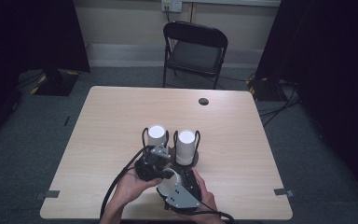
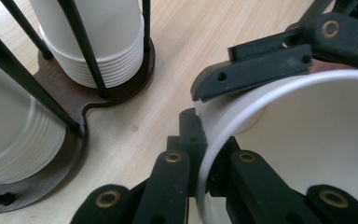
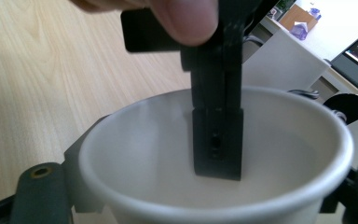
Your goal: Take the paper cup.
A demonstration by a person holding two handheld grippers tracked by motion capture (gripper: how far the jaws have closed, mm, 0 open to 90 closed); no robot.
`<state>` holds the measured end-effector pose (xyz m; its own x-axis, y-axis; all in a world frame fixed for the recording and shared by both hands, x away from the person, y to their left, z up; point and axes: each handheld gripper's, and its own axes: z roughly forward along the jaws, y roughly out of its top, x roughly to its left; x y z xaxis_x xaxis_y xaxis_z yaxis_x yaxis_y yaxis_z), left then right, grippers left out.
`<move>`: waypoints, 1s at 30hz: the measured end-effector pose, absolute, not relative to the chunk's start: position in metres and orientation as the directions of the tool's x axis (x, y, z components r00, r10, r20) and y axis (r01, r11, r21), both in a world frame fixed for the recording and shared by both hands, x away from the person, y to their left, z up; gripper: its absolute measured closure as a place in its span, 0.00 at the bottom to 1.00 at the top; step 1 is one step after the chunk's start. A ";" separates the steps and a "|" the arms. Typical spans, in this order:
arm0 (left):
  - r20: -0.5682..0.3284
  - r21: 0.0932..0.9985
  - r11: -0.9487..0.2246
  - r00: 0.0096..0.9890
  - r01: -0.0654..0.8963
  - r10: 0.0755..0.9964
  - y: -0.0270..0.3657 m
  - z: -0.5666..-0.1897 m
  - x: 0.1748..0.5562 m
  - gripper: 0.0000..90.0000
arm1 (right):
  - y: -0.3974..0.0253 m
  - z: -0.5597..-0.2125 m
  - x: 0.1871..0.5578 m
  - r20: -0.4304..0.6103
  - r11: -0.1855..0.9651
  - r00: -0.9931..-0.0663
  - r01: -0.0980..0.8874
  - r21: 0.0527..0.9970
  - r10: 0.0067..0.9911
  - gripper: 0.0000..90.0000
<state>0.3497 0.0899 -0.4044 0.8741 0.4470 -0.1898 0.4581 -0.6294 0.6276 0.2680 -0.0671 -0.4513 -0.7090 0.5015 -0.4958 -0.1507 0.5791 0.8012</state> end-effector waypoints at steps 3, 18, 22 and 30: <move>-0.196 0.626 -0.620 0.865 0.473 0.462 0.090 -0.406 0.348 0.98 | -0.066 -0.451 0.268 -0.493 0.576 -0.711 -0.151 0.804 0.502 0.23; -0.235 0.642 -0.585 0.853 0.496 0.466 0.094 -0.411 0.351 0.98 | -0.068 -0.451 0.267 -0.483 0.559 -0.702 -0.146 0.816 0.523 0.26; -0.240 0.652 -0.571 0.851 0.498 0.468 0.094 -0.412 0.351 0.98 | -0.070 -0.452 0.268 -0.470 0.548 -0.704 -0.136 0.825 0.533 0.26; -0.256 0.679 -0.525 0.835 0.514 0.486 0.098 -0.415 0.351 0.94 | -0.072 -0.452 0.269 -0.444 0.528 -0.702 -0.114 0.842 0.557 0.27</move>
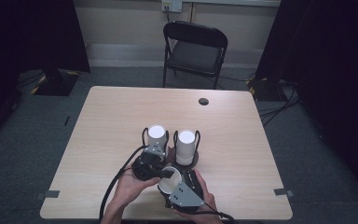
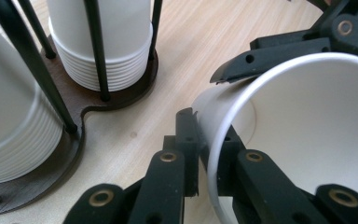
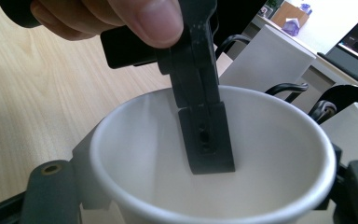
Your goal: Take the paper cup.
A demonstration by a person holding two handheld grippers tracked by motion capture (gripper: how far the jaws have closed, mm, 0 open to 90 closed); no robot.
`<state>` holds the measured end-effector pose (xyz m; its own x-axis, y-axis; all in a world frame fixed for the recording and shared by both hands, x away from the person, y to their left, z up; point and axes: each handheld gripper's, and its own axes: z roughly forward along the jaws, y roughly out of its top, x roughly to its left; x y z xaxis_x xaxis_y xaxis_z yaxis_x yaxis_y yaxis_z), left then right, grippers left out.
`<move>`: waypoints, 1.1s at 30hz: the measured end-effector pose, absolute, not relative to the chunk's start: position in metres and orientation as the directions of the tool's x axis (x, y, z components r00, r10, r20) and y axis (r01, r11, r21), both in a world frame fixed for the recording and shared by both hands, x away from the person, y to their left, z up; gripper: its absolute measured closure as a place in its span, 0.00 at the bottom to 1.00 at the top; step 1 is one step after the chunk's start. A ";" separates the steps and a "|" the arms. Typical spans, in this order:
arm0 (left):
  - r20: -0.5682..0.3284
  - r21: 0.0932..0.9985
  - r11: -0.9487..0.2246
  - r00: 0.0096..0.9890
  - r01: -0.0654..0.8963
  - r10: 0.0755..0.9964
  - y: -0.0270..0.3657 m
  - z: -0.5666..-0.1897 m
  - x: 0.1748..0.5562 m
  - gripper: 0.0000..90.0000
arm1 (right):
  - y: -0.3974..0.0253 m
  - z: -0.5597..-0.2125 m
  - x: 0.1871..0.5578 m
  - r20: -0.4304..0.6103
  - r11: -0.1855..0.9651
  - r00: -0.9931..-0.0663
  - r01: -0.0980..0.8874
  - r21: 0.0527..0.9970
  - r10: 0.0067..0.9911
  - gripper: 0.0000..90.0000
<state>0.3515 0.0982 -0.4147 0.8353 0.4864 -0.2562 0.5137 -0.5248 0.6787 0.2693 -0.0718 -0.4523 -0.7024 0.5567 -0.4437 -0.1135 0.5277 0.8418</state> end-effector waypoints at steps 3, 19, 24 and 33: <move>-0.248 0.689 -0.514 0.833 0.511 0.495 0.099 -0.415 0.352 0.91 | -0.072 -0.452 0.270 -0.429 0.517 -0.704 -0.103 0.850 0.565 0.27; -0.180 0.765 -0.422 0.791 0.487 0.585 0.104 -0.418 0.341 0.61 | -0.080 -0.453 0.273 -0.368 0.475 -0.703 -0.049 0.879 0.609 0.27; -0.184 0.775 -0.402 0.782 0.488 0.595 0.104 -0.420 0.342 0.56 | -0.082 -0.452 0.275 -0.364 0.475 -0.701 -0.041 0.879 0.613 0.27; -0.183 0.789 -0.376 0.771 0.485 0.611 0.108 -0.417 0.341 0.49 | -0.085 -0.451 0.277 -0.361 0.478 -0.699 -0.031 0.878 0.617 0.27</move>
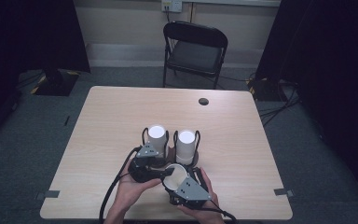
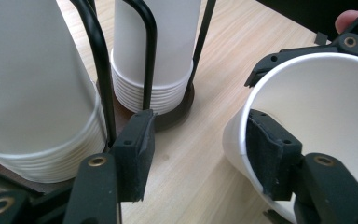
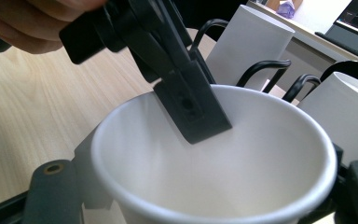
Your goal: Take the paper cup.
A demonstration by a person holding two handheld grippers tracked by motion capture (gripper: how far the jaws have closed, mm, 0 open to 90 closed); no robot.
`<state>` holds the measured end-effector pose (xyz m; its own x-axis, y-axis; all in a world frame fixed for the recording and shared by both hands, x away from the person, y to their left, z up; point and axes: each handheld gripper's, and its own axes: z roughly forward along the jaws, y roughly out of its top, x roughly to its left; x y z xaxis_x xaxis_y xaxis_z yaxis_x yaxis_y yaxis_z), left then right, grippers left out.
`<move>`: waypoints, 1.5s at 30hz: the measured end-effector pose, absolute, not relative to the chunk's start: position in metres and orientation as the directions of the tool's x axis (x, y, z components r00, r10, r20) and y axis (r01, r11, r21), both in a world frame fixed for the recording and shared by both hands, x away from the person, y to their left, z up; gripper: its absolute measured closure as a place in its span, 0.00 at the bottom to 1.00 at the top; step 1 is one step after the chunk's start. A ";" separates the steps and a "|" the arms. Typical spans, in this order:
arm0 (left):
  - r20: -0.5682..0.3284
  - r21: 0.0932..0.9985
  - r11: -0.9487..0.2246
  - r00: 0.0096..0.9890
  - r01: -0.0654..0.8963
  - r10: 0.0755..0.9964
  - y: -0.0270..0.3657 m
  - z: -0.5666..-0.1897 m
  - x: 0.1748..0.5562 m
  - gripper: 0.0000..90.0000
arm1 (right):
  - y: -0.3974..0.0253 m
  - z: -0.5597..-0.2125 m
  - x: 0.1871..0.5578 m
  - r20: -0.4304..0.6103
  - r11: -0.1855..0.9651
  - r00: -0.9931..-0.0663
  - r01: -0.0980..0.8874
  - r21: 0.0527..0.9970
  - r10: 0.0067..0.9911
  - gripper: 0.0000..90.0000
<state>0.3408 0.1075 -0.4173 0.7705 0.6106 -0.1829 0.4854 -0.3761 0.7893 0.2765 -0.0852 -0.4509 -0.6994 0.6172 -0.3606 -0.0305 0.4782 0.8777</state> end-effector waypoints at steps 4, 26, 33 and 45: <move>-0.179 0.800 -0.359 0.764 0.480 0.620 0.109 -0.417 0.340 0.46 | -0.085 -0.451 0.277 -0.356 0.476 -0.701 -0.026 0.879 0.618 0.27; -0.169 0.865 -0.233 0.694 0.445 0.700 0.131 -0.423 0.331 0.28 | -0.096 -0.457 0.279 -0.317 0.453 -0.684 0.022 0.891 0.657 0.27; -0.182 0.878 -0.188 0.669 0.441 0.720 0.146 -0.432 0.326 0.24 | -0.113 -0.457 0.281 -0.258 0.393 -0.662 0.061 0.917 0.704 0.27; -0.137 0.908 -0.132 0.578 0.398 0.804 0.164 -0.460 0.314 0.18 | -0.139 -0.462 0.286 -0.157 0.307 -0.623 0.141 0.941 0.766 0.27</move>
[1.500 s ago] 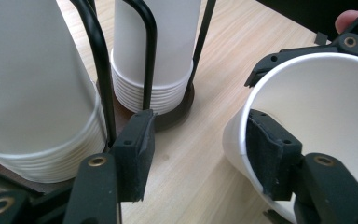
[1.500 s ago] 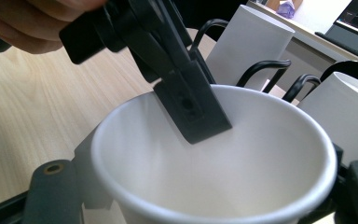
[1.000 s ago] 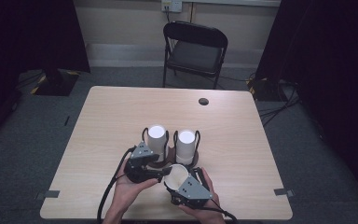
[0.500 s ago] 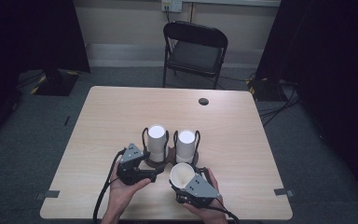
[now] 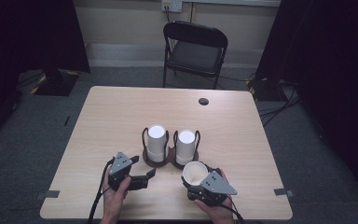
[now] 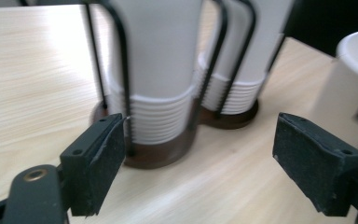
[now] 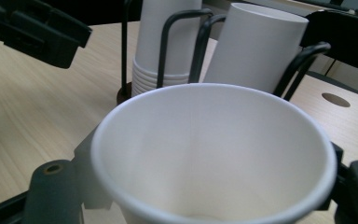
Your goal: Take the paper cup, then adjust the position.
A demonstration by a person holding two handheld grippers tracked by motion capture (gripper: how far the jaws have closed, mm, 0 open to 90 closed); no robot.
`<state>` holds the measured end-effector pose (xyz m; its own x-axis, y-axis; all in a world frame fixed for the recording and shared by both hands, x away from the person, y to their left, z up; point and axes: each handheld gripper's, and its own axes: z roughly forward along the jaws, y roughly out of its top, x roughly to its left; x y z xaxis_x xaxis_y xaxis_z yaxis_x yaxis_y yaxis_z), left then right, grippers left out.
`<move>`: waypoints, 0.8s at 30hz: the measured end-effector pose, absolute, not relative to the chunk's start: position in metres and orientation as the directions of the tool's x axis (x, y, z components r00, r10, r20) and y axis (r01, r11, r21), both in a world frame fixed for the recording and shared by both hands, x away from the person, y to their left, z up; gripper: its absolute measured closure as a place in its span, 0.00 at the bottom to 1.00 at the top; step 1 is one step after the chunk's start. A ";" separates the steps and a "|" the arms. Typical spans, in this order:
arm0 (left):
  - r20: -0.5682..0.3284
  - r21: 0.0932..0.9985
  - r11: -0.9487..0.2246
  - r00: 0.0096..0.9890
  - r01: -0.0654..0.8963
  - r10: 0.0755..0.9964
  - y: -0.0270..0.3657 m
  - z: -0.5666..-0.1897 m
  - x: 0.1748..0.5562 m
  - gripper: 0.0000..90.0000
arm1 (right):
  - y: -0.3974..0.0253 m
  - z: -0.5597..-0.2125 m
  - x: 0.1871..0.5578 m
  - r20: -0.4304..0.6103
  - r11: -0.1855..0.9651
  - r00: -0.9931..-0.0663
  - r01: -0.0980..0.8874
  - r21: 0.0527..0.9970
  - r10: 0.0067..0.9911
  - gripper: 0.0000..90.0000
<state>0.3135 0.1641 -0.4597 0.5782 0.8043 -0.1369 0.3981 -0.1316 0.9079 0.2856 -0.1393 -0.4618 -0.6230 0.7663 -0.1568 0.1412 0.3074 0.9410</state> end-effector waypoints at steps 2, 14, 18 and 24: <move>-0.128 0.917 -0.114 0.552 0.383 0.824 0.168 -0.465 0.311 0.18 | -0.143 -0.462 0.287 -0.142 0.295 -0.619 0.151 0.943 0.772 0.27; -0.111 0.936 -0.058 0.447 0.348 0.888 0.178 -0.491 0.304 0.17 | -0.162 -0.454 0.310 -0.075 0.228 -0.581 0.195 0.954 0.811 0.27; -0.125 0.940 -0.028 0.420 0.340 0.899 0.183 -0.495 0.301 0.18 | -0.169 -0.450 0.318 -0.066 0.211 -0.563 0.197 0.957 0.824 0.27; -0.116 0.946 -0.020 0.394 0.324 0.912 0.183 -0.496 0.299 0.18 | -0.180 -0.445 0.331 -0.051 0.187 -0.524 0.209 0.960 0.850 0.27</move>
<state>0.2994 0.1834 -0.4957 0.3941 0.9118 -0.1156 0.3237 -0.0200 0.9460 0.3313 -0.1800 -0.4453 -0.5244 0.8499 -0.0513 0.2093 0.1871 0.9598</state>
